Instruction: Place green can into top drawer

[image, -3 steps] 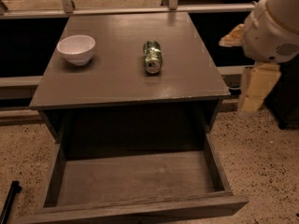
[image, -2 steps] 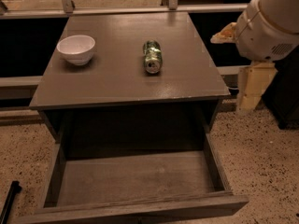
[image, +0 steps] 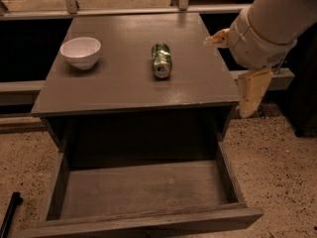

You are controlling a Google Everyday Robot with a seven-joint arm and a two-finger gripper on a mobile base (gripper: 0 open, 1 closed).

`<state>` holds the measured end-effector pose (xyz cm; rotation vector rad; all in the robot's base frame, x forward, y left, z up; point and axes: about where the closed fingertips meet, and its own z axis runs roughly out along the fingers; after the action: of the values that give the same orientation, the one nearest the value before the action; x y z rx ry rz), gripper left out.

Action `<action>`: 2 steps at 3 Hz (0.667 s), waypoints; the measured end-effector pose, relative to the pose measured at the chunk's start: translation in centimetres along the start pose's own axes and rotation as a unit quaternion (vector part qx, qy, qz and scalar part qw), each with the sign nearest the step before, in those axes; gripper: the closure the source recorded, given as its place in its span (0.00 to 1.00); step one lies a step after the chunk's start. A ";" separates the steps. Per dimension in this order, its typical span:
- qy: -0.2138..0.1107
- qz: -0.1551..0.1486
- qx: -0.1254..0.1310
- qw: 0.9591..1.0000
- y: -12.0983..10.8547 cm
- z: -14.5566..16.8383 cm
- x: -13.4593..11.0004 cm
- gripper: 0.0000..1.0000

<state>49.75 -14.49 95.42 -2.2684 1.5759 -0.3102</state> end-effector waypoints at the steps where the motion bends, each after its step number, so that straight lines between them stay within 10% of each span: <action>1: -0.002 -0.105 0.063 0.992 -2.2 1.8 -1.8 0.00; 2: 0.005 -0.147 0.103 0.984 -4.2 1.3 -2.2 0.00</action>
Offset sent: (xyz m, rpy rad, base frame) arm 0.0168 0.0237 -0.0067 -0.0296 -0.1343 0.1700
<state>53.04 -10.92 96.01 -2.3321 1.1507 -0.5362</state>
